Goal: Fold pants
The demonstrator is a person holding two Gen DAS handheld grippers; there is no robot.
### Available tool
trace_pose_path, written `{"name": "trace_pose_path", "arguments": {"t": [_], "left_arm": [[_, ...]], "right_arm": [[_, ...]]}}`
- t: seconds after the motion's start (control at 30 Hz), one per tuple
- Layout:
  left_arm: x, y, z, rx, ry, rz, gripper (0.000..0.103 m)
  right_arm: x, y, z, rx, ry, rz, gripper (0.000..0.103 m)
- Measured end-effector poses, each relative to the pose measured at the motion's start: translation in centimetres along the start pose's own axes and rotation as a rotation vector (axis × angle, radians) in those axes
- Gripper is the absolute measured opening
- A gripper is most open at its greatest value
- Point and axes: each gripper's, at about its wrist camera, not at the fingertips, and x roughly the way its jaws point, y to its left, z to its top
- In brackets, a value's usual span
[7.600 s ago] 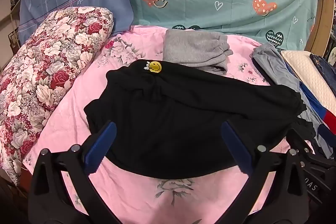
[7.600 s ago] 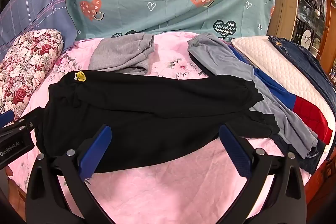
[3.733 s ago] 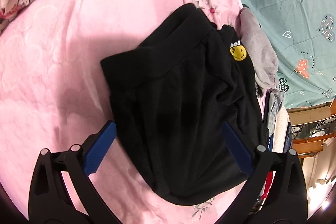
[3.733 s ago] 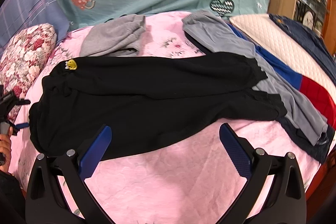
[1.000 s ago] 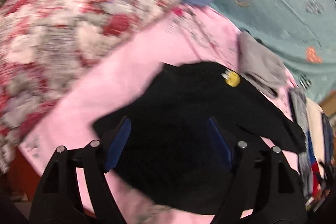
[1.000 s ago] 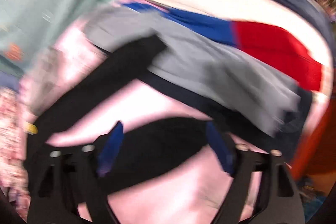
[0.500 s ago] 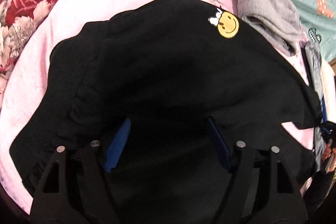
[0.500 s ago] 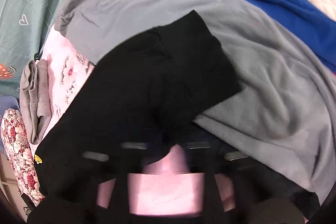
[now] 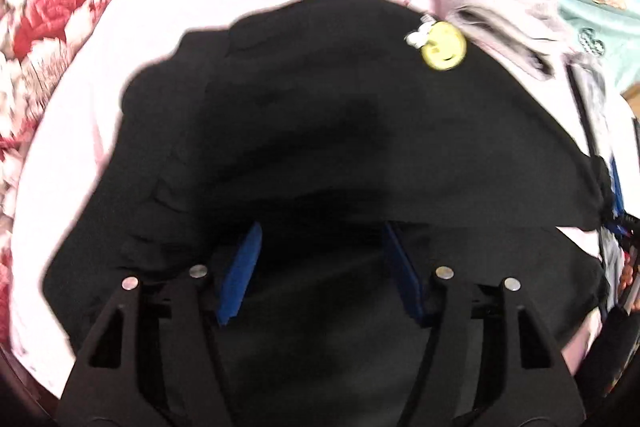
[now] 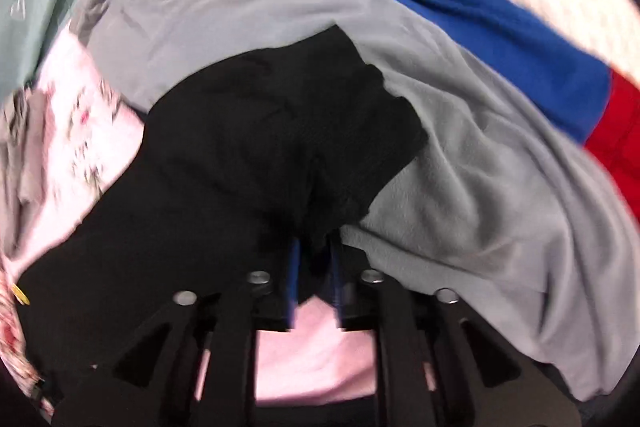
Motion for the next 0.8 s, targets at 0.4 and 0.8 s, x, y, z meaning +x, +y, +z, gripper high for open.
{"name": "trace_pose_path", "arguments": {"t": [0.4, 0.8], "left_arm": [[0.8, 1.1, 13.6, 0.268, -0.063, -0.038, 0.09], [6.6, 0.7, 14.1, 0.355, -0.02, -0.12, 0.026]], "right_arm": [[-11.3, 3.7, -7.9, -0.144, -0.181, 0.292, 0.054], [-12.3, 2.6, -13.0, -0.098, -0.159, 0.26, 0.054]]}}
